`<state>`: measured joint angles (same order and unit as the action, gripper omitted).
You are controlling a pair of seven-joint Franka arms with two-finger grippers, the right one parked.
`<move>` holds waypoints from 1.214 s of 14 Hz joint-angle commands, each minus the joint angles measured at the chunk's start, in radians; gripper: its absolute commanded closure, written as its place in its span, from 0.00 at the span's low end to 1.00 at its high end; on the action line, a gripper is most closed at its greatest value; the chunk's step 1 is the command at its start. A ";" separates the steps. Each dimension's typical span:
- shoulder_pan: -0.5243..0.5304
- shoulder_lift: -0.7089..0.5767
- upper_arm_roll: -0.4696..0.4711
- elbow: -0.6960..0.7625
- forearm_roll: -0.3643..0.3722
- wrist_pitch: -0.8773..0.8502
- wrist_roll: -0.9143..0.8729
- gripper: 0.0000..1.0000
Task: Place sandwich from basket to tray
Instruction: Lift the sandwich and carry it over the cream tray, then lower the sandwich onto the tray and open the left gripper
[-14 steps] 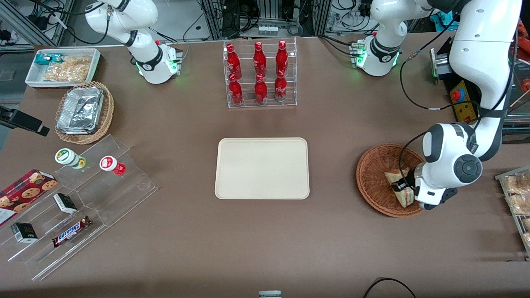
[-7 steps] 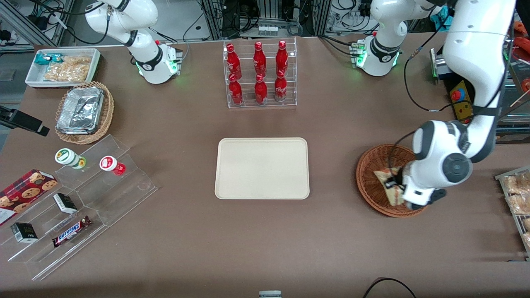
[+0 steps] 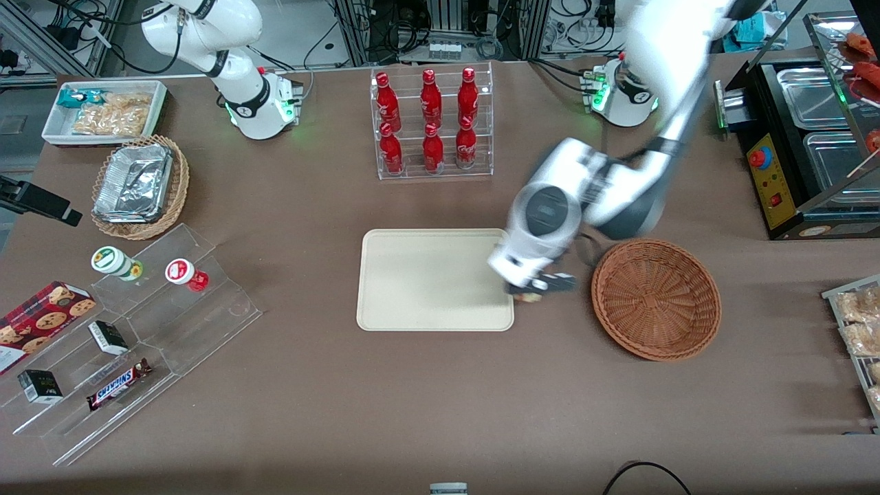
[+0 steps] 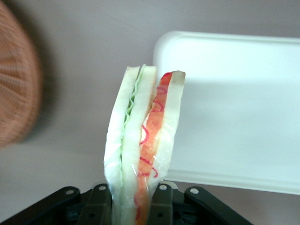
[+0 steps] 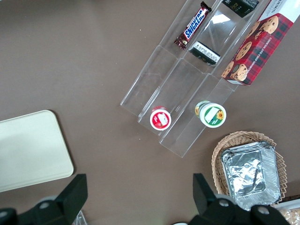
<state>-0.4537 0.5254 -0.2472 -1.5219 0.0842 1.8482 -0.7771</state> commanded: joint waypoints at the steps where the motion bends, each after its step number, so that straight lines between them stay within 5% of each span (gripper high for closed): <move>1: -0.089 0.215 0.019 0.276 0.003 -0.030 -0.114 0.78; 10: -0.192 0.406 0.023 0.375 0.006 0.172 -0.186 0.71; 11: -0.201 0.406 0.026 0.375 0.014 0.171 -0.191 0.49; 12: -0.206 0.404 0.031 0.373 0.038 0.171 -0.189 0.03; 17: -0.201 0.337 0.063 0.375 0.065 0.129 -0.188 0.00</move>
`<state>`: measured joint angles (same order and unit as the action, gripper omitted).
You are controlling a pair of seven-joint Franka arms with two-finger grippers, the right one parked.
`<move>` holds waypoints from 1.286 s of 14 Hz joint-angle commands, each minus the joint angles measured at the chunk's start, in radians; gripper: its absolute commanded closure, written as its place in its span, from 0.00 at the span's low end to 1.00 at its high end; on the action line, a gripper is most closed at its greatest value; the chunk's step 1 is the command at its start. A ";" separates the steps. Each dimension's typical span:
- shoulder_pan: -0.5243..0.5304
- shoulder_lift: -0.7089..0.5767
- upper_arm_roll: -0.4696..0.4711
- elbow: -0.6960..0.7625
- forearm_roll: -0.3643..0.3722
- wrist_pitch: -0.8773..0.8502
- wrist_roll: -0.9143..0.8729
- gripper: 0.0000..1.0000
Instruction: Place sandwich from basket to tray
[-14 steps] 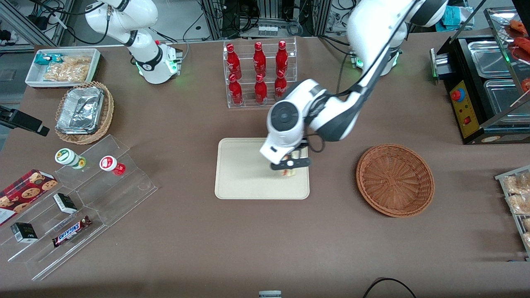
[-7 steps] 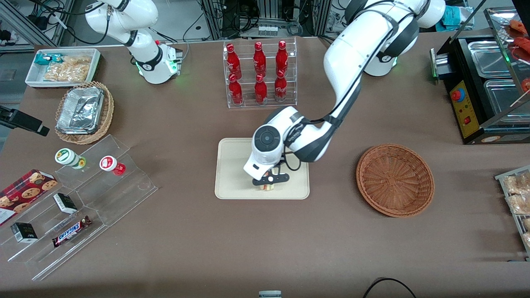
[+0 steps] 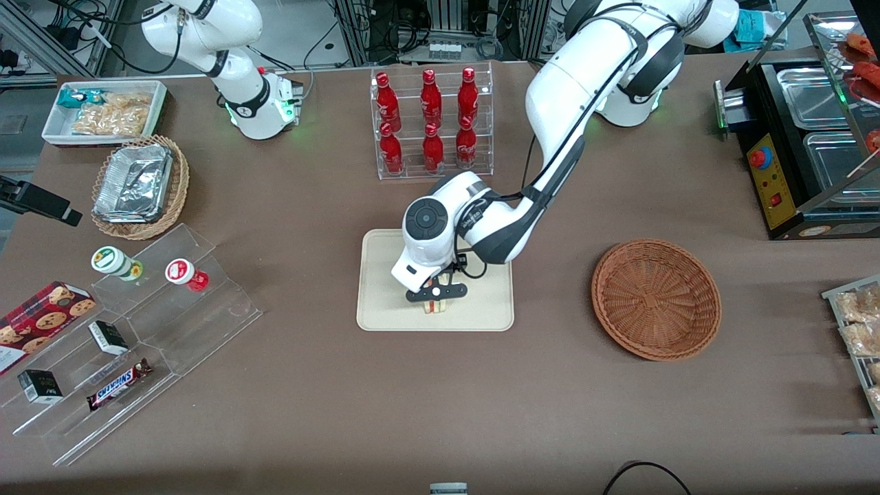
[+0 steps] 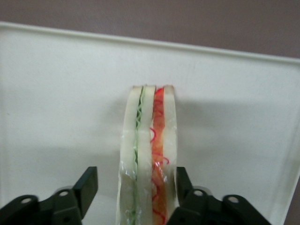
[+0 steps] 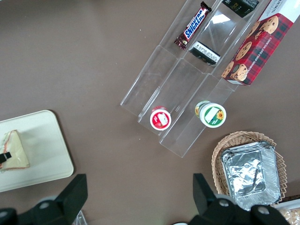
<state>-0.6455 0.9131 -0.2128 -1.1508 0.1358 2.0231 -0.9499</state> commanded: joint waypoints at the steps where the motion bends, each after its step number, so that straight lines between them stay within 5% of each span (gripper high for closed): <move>1: -0.005 -0.090 0.033 0.002 0.015 -0.087 -0.010 0.00; 6: 0.116 -0.357 0.032 -0.062 0.015 -0.445 0.144 0.00; 9: 0.235 -0.587 0.032 -0.274 0.012 -0.485 0.209 0.00; 12: 0.387 -0.747 0.032 -0.429 0.001 -0.506 0.470 0.00; 18: 0.613 -0.908 0.033 -0.438 -0.034 -0.678 0.686 0.00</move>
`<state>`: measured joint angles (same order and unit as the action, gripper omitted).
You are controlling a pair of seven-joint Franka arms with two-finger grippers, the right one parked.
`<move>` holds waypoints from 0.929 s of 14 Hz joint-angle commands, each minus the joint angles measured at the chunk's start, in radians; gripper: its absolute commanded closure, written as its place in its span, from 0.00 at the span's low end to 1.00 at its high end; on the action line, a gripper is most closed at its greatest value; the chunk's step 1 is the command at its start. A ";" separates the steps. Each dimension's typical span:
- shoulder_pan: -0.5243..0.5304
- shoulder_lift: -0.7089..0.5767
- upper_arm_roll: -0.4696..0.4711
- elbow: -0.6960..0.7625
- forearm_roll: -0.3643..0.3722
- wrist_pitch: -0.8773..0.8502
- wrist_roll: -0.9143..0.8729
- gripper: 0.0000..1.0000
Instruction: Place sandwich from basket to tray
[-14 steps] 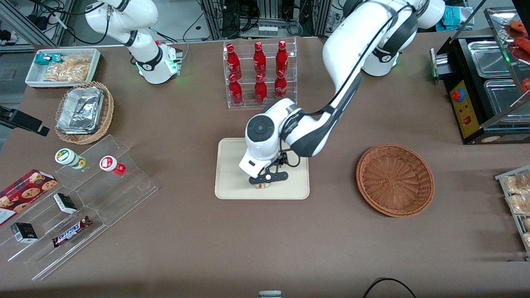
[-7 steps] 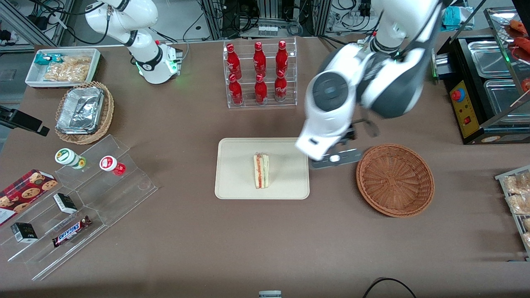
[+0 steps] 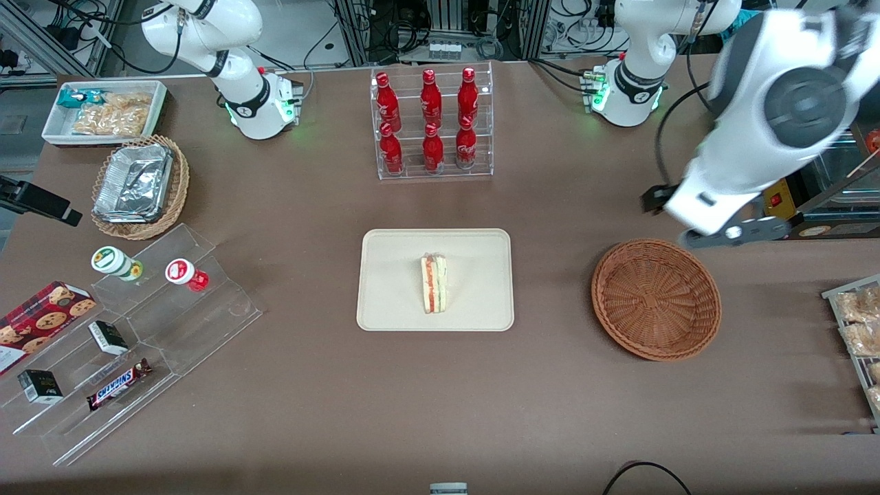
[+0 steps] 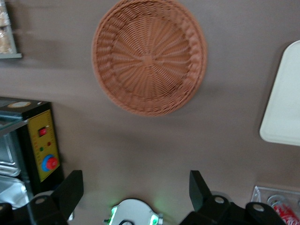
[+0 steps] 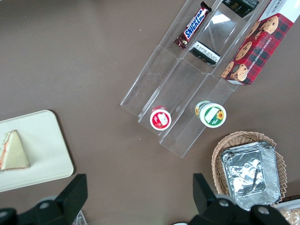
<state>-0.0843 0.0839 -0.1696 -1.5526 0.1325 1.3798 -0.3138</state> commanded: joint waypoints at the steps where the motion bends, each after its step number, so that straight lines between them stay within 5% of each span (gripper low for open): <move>1: 0.075 -0.087 -0.011 -0.032 -0.053 -0.038 0.050 0.00; 7: 0.081 -0.041 -0.011 0.146 -0.146 -0.159 0.022 0.00; 11: 0.077 -0.030 -0.013 0.140 -0.133 -0.203 0.019 0.00; 13: 0.069 -0.024 -0.014 0.140 -0.063 -0.231 0.022 0.00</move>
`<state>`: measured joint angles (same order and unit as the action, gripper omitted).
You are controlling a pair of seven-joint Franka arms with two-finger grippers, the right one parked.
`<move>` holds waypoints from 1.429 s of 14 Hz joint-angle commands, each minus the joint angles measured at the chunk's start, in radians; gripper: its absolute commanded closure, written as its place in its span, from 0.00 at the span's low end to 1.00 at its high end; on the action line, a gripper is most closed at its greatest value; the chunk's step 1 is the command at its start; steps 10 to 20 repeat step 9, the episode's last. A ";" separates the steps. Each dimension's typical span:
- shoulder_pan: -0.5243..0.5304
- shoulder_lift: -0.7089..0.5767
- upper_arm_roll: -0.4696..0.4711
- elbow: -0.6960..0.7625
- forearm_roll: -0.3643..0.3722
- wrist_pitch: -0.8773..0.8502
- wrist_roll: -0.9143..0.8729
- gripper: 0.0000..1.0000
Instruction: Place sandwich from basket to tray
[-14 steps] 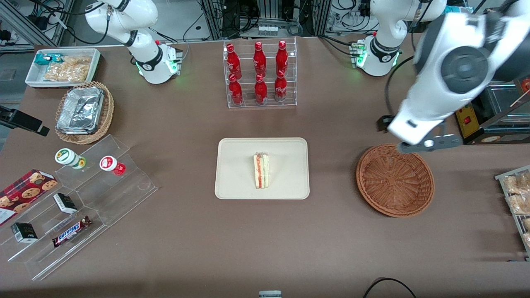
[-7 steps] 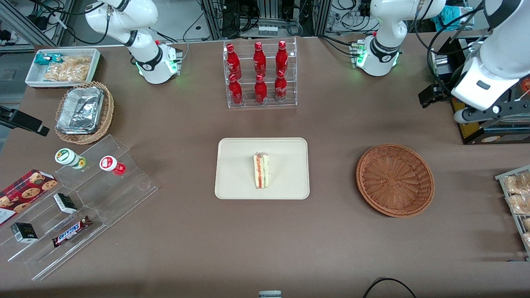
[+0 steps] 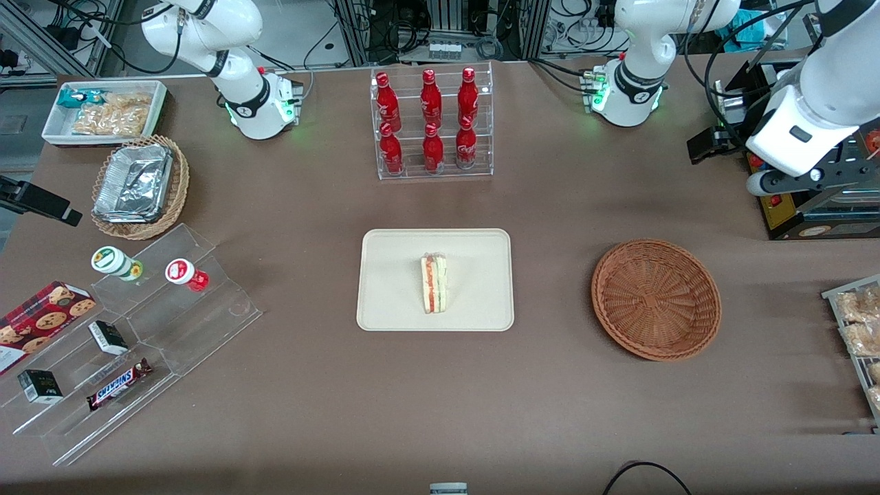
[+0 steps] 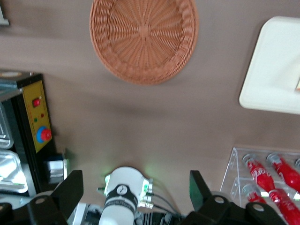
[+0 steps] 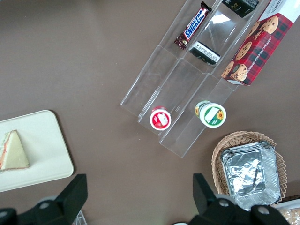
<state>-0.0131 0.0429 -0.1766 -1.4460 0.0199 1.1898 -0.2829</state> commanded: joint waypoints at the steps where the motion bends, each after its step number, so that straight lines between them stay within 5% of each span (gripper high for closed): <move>1: -0.007 0.020 -0.012 0.032 0.099 -0.029 -0.005 0.00; 6: 0.005 0.046 -0.009 0.029 0.020 0.112 0.002 0.00; 20: -0.005 0.057 -0.011 0.047 0.020 0.116 0.002 0.00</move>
